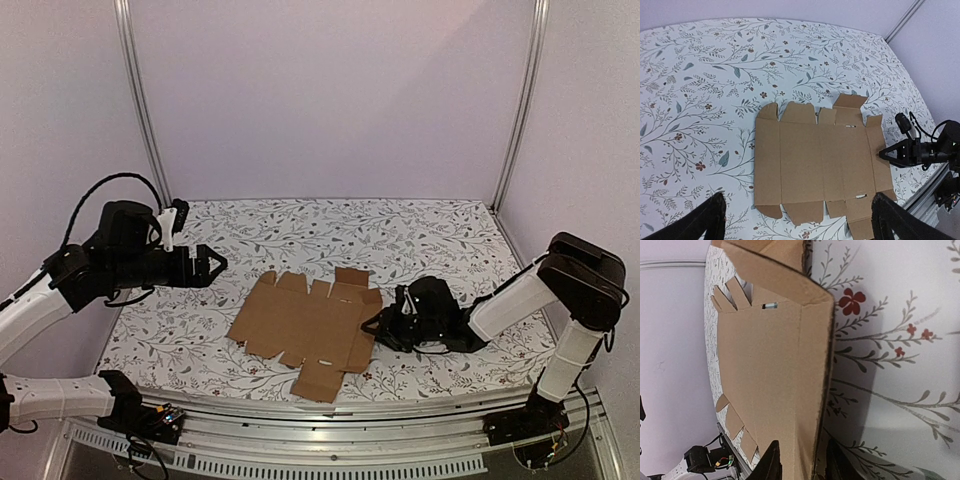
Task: Fold the paper box
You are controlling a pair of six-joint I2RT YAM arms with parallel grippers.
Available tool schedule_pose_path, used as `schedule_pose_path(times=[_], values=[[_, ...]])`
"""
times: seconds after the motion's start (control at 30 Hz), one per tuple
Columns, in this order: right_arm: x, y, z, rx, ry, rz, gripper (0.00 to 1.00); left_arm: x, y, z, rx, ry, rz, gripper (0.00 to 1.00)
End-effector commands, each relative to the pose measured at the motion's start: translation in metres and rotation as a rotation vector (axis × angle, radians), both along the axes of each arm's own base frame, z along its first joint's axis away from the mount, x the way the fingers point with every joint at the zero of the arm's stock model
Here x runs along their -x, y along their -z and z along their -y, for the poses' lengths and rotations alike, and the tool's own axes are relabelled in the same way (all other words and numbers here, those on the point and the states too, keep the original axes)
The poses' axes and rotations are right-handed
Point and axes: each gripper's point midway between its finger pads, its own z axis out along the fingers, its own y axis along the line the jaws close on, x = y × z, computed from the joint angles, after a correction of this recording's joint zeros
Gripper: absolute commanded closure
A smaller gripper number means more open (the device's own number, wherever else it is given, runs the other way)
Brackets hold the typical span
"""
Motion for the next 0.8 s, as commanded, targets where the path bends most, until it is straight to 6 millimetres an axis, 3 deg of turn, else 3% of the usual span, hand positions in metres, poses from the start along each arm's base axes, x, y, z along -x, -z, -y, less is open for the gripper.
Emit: schedule_pose_path(times=[0.0,0.2,0.4,0.53,0.67,0.77], values=[[0.006,0.007,-0.001,-0.018,0.001,-0.018,0.74,0.002,0.005,0.004,-0.016,0.021,-0.013,0.00],[0.005,0.003,-0.002,-0.027,-0.003,-0.008,1.00,0.000,0.005,0.007,-0.020,0.027,-0.017,0.01],[0.000,-0.012,-0.007,0.002,-0.031,0.022,1.00,-0.003,0.000,0.009,-0.025,0.034,-0.006,0.00],[-0.006,-0.033,-0.008,0.092,-0.082,0.083,1.00,-0.003,-0.007,0.007,-0.035,0.034,0.009,0.00],[-0.015,-0.078,-0.009,0.205,-0.167,0.207,1.00,-0.002,-0.014,0.002,-0.053,0.026,0.026,0.00],[-0.016,-0.097,-0.008,0.302,-0.257,0.266,1.00,-0.001,-0.019,-0.003,-0.068,0.017,0.041,0.00]])
